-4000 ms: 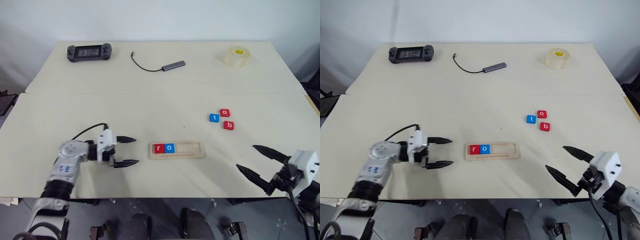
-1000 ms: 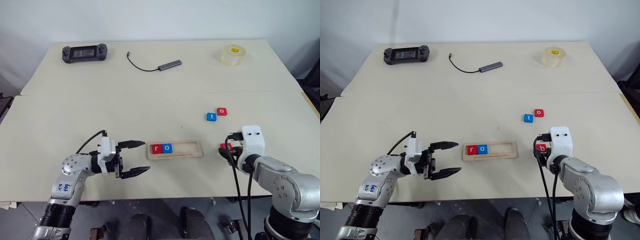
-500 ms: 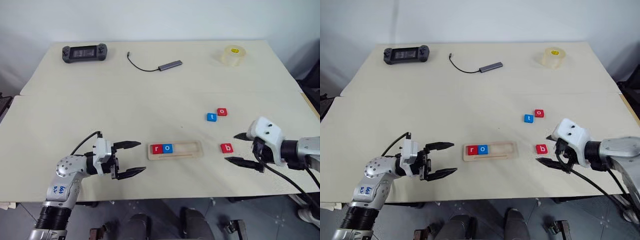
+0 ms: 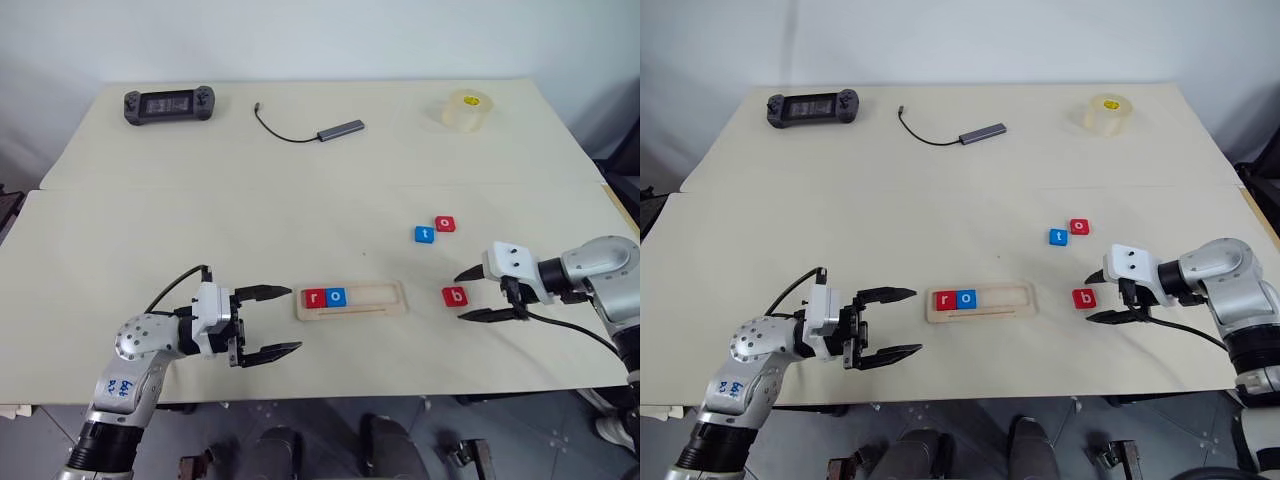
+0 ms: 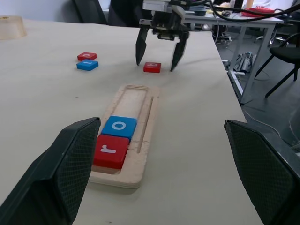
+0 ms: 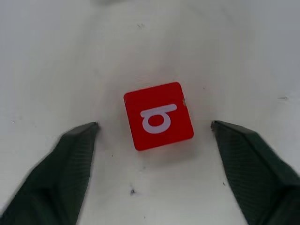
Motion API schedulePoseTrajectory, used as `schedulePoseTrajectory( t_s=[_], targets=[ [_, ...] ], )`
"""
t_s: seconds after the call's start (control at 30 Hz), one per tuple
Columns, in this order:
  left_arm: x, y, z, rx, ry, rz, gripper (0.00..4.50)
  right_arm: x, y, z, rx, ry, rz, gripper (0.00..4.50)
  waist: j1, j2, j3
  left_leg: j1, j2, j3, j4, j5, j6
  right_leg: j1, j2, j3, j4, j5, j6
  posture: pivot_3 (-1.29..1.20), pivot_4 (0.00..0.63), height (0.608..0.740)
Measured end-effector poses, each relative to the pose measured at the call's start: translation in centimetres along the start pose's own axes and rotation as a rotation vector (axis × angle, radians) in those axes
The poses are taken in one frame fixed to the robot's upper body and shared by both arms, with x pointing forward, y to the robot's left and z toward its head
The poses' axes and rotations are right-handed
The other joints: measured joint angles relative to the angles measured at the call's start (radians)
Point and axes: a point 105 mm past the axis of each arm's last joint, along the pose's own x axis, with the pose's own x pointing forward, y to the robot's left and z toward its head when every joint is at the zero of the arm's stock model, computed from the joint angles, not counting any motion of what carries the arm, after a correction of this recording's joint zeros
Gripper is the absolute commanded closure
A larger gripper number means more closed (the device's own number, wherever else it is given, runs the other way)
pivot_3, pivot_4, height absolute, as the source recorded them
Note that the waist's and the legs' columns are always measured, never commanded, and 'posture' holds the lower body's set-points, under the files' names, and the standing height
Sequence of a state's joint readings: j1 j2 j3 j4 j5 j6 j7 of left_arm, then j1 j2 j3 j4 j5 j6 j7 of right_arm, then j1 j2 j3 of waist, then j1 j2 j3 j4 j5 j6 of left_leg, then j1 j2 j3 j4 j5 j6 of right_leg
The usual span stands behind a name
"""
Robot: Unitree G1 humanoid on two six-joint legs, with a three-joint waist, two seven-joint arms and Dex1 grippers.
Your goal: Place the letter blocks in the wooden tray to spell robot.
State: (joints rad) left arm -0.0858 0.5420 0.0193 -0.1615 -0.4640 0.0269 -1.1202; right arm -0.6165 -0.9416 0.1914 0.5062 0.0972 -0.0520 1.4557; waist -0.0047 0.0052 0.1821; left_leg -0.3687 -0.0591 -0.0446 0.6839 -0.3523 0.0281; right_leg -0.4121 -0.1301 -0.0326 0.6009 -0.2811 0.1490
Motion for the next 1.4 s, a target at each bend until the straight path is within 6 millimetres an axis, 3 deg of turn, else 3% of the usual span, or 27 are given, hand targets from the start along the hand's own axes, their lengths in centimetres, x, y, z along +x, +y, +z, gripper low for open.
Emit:
schedulePoseTrajectory(
  t_s=[0.13, 0.17, 0.3, 0.5, 0.57, 0.63, 0.8, 1.17, 1.4],
  targets=[
    [-0.4, -0.2, -0.1, -0.006, 0.015, 0.019, 0.0, 0.2, 0.0, 0.1, -0.015, -0.011, 0.014, 2.94, 0.002, 0.0, 0.0, 0.001, 0.0, 0.0, 0.001, 0.0, -0.001, 0.0, 0.0, 0.0, 0.0, 0.0, 0.0, 0.0, 0.15, 0.74],
    [-0.4, -0.2, -0.2, -0.007, 0.016, 0.028, 0.0, 0.3, 0.0, 0.3, -0.026, -0.014, 0.014, 3.04, 0.002, 0.0, 0.0, 0.001, 0.0, 0.0, 0.001, 0.0, -0.001, 0.0, 0.0, 0.0, 0.0, 0.0, 0.0, 0.0, 0.15, 0.74],
    [-0.6, 0.0, -0.2, -0.008, 0.018, 0.047, 0.0, 0.8, -0.2, 1.4, -0.011, -0.059, 0.028, 3.03, -0.001, 0.001, 0.0, 0.001, 0.0, 0.0, 0.001, 0.0, -0.001, -0.001, 0.0, 0.001, 0.0, 0.0, -0.001, 0.0, 0.15, 0.74],
    [-1.0, -0.1, -0.5, -0.015, 0.029, 0.066, 0.0, 1.1, 0.1, 7.9, -0.051, -0.185, 0.106, 3.03, 0.004, 0.003, 0.001, -0.001, 0.001, -0.002, 0.001, 0.0, -0.002, -0.001, -0.001, -0.001, 0.002, 0.0, -0.001, 0.0, 0.15, 0.74],
    [-1.1, 0.0, -0.5, -0.015, 0.03, 0.077, 0.0, 2.2, 0.6, 9.8, -0.065, -0.193, 0.149, 3.03, 0.004, 0.003, 0.001, -0.001, 0.001, -0.002, 0.001, 0.0, -0.002, -0.001, -0.001, -0.001, 0.002, 0.0, -0.001, 0.0, 0.15, 0.74],
    [-1.2, 0.3, -0.3, -0.009, 0.026, 0.1, 0.0, 4.4, 0.9, 11.4, -0.053, -0.18, 0.176, 3.03, 0.004, 0.003, 0.001, -0.001, 0.0, -0.002, 0.001, 0.0, -0.002, -0.001, -0.001, -0.001, 0.002, 0.0, -0.001, 0.0, 0.15, 0.74],
    [-1.1, 0.4, -0.3, -0.01, 0.022, 0.114, 0.0, 7.7, 2.0, 11.6, -0.036, -0.116, 0.208, 3.03, 0.011, 0.003, 0.001, -0.003, -0.003, -0.005, 0.001, 0.0, -0.001, -0.002, -0.002, -0.004, 0.004, -0.001, -0.002, 0.0, 0.15, 0.74],
    [-1.2, 0.3, -0.5, -0.014, 0.021, 0.146, 0.0, 8.7, 1.7, 11.4, -0.064, -0.065, 0.163, 3.03, 0.003, 0.003, 0.001, -0.003, -0.002, -0.004, 0.001, 0.0, -0.001, -0.002, -0.001, -0.005, 0.004, -0.001, -0.002, 0.0, 0.15, 0.74],
    [-1.1, 0.3, -0.5, -0.014, 0.018, 0.152, 0.0, 8.6, 1.6, 11.8, -0.064, -0.067, 0.148, 0.72, 0.003, 0.003, 0.001, -0.003, -0.002, -0.004, 0.001, 0.0, -0.001, -0.002, -0.001, -0.004, 0.004, -0.001, -0.002, 0.0, 0.15, 0.74]
  ],
)
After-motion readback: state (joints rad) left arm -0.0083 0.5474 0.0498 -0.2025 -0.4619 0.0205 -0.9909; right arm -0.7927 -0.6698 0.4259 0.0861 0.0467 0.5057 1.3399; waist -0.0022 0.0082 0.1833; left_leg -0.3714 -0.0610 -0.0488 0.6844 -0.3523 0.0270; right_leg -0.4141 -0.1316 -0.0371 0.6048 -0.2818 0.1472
